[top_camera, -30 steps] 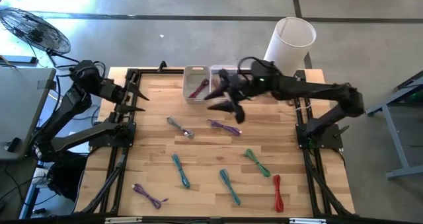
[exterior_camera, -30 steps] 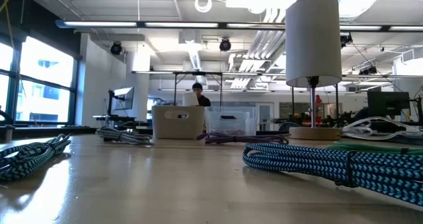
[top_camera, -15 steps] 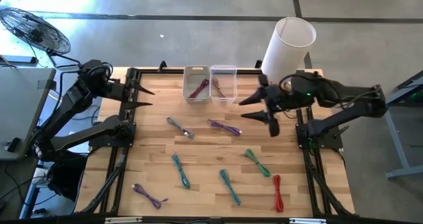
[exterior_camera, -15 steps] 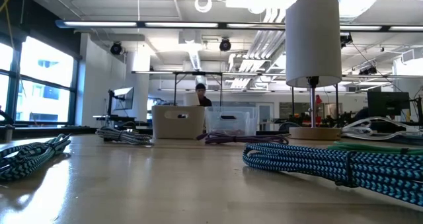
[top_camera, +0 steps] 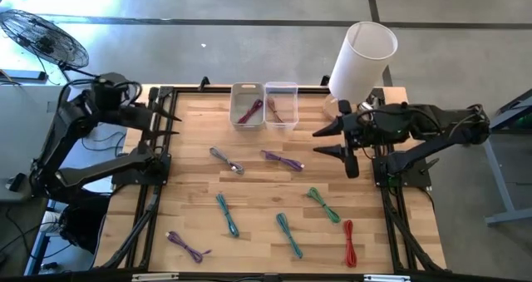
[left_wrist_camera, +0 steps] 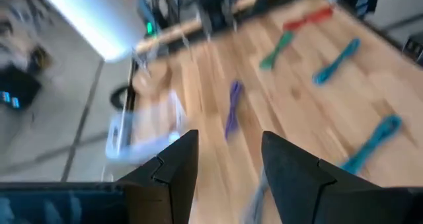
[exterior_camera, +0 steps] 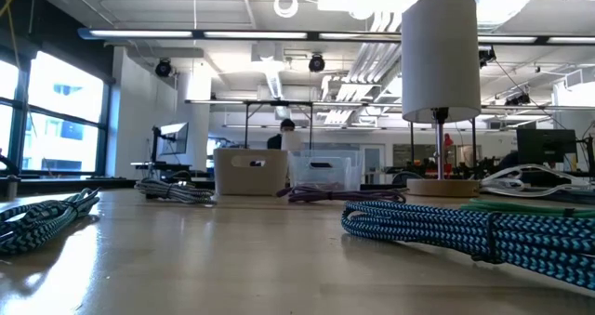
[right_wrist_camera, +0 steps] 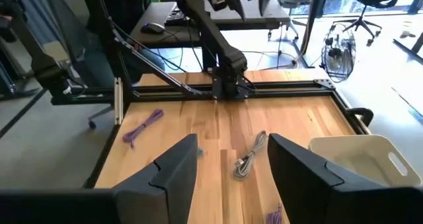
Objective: Pick & Place USB Port
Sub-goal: Put the black and white USB cable into the gray bin
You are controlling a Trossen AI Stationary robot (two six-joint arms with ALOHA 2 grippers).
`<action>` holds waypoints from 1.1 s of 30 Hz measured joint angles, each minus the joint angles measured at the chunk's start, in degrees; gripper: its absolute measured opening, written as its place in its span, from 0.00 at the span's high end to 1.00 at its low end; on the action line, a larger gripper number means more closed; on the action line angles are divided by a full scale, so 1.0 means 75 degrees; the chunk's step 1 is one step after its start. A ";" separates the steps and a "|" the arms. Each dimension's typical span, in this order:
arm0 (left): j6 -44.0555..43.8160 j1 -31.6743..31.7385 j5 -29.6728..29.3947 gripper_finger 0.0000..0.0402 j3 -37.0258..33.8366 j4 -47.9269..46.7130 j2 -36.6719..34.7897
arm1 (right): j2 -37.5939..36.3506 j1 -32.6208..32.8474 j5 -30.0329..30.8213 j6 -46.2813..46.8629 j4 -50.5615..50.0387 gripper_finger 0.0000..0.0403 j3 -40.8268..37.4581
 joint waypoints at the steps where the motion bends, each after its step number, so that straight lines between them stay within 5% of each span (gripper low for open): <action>1: 0.0053 0.0000 -0.0111 0.60 0.0102 -0.0251 0.0120 | 0.0001 0.0015 0.0005 -0.0002 0.0000 0.56 0.0000; 11: 0.0215 -0.0517 -0.0251 0.60 0.0455 -0.0574 0.1001 | 0.0001 0.0023 -0.0019 0.0000 0.0015 0.56 0.0000; 27: -0.1374 -0.5317 -0.5209 0.60 0.0455 0.0038 0.2737 | 0.0001 0.0023 -0.0457 0.0000 0.0017 0.56 0.0000; 33: -0.1484 -0.6140 -0.5882 0.60 0.0455 -0.0196 0.3714 | 0.0001 0.0023 -0.0801 -0.0003 0.0020 0.56 0.0000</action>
